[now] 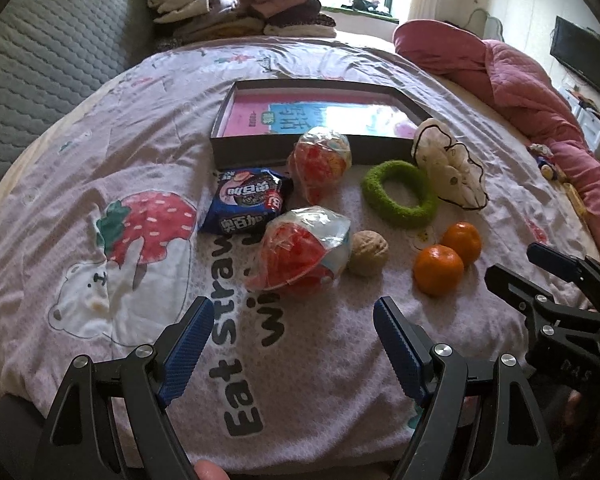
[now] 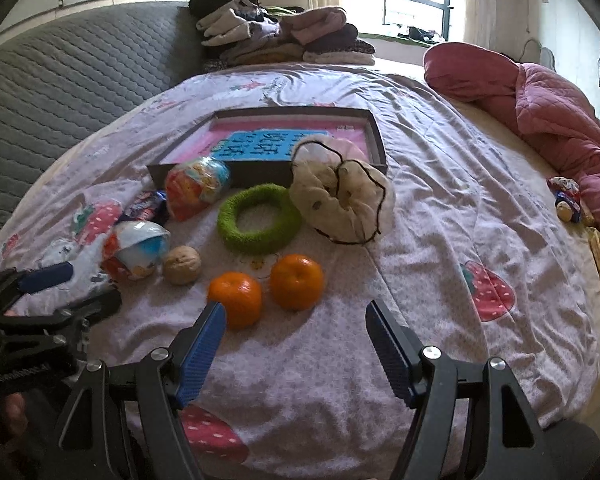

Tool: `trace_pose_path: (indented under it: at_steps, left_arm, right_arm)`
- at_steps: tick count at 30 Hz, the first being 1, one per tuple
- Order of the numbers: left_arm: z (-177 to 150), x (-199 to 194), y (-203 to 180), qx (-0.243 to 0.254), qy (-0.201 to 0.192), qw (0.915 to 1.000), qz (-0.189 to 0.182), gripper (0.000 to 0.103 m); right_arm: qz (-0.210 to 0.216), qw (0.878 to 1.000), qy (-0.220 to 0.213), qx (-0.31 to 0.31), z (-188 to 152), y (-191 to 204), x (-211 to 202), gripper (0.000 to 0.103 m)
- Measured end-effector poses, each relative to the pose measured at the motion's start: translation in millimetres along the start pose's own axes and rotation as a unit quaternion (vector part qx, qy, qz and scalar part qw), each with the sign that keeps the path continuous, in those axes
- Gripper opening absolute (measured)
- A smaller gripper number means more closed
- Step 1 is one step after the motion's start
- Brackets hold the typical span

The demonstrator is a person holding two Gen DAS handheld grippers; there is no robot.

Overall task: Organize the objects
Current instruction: 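Move the left tool toward the red candy bag while the right tool approaches a mandarin orange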

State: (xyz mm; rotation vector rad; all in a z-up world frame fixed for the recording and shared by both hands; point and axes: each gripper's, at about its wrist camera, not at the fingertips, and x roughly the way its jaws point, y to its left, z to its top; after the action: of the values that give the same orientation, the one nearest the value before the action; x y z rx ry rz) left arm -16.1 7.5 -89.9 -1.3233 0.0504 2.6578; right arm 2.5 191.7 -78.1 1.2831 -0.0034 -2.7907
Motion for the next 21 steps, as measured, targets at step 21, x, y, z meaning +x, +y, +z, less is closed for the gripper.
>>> trace_pose_path:
  at_steps: [21]
  left_arm:
    - [7.4, 34.7, 14.5, -0.017, -0.025, 0.9992, -0.027, 0.082]
  right_arm:
    - [-0.014, 0.999, 0.026, -0.014, -0.3, -10.8, 37.7, 0.071]
